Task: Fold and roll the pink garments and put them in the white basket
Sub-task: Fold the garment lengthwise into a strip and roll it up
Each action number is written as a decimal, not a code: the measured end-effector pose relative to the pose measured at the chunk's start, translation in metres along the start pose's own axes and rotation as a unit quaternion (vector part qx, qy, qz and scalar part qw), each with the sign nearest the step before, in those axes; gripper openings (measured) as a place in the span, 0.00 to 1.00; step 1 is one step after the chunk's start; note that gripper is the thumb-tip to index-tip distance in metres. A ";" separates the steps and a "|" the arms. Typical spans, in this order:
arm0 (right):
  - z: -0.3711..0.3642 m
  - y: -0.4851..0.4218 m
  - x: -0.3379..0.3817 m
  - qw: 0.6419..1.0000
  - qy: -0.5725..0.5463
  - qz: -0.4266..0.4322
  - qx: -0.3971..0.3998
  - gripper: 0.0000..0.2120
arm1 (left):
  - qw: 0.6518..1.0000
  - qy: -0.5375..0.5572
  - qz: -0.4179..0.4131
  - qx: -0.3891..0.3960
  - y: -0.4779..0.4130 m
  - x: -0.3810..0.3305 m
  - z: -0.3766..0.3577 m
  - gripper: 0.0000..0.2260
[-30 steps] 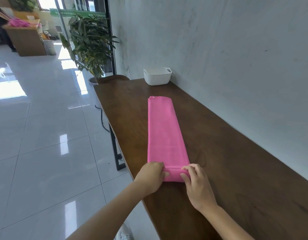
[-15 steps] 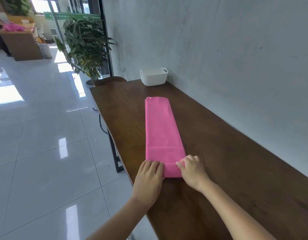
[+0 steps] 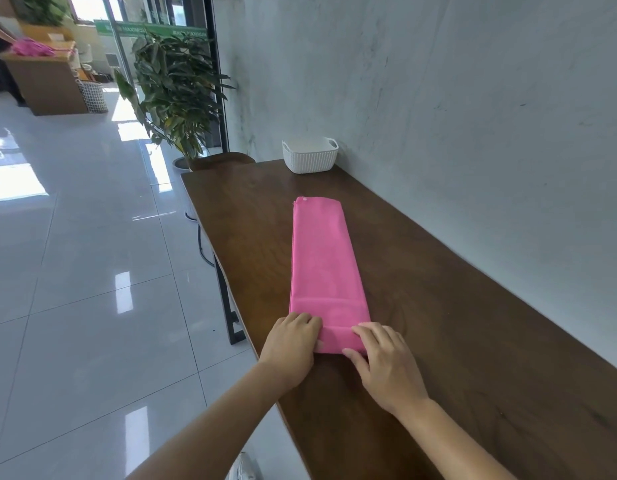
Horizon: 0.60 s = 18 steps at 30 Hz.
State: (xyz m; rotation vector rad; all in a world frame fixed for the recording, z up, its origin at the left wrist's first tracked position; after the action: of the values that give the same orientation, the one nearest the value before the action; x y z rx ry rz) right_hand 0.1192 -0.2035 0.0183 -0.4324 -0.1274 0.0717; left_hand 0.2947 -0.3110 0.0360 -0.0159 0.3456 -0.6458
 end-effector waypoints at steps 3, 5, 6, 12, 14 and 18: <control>0.003 0.006 -0.001 0.999 -0.031 -0.014 0.015 0.25 | 0.995 0.018 0.033 0.093 -0.008 0.002 0.008 0.08; 0.006 0.006 -0.002 0.995 -0.081 -0.052 0.039 0.28 | 0.983 0.065 0.064 0.157 -0.011 0.003 0.012 0.09; 0.008 0.005 -0.002 0.990 -0.107 -0.070 0.058 0.28 | 0.977 0.085 0.075 0.182 -0.012 0.003 0.014 0.10; 0.015 -0.005 -0.004 0.963 -0.195 -0.145 0.117 0.15 | 0.964 0.155 0.129 0.173 -0.006 0.003 0.012 0.09; 0.015 -0.013 -0.006 0.954 -0.216 -0.166 0.125 0.13 | 0.979 0.143 0.129 0.071 0.002 -0.002 0.010 0.07; 0.006 -0.029 -0.015 0.940 -0.246 -0.191 0.140 0.12 | 0.990 0.093 0.050 -0.088 0.020 -0.009 0.002 0.07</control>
State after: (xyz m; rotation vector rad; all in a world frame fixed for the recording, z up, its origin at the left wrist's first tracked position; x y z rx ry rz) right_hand 0.1050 -0.2290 0.0349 -0.0896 -0.6846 -0.1852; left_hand 0.3003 -0.2893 0.0381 -0.1067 0.5803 -0.5177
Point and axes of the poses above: each hand's wrist, its own y-axis away from the middle knuckle, its own z-axis out of the back of the hand, x = y × z, the point moved 1 cm from there along -y, towards the middle knuckle, and after that the axes turned 10 degrees about z, right-handed, at the moved point
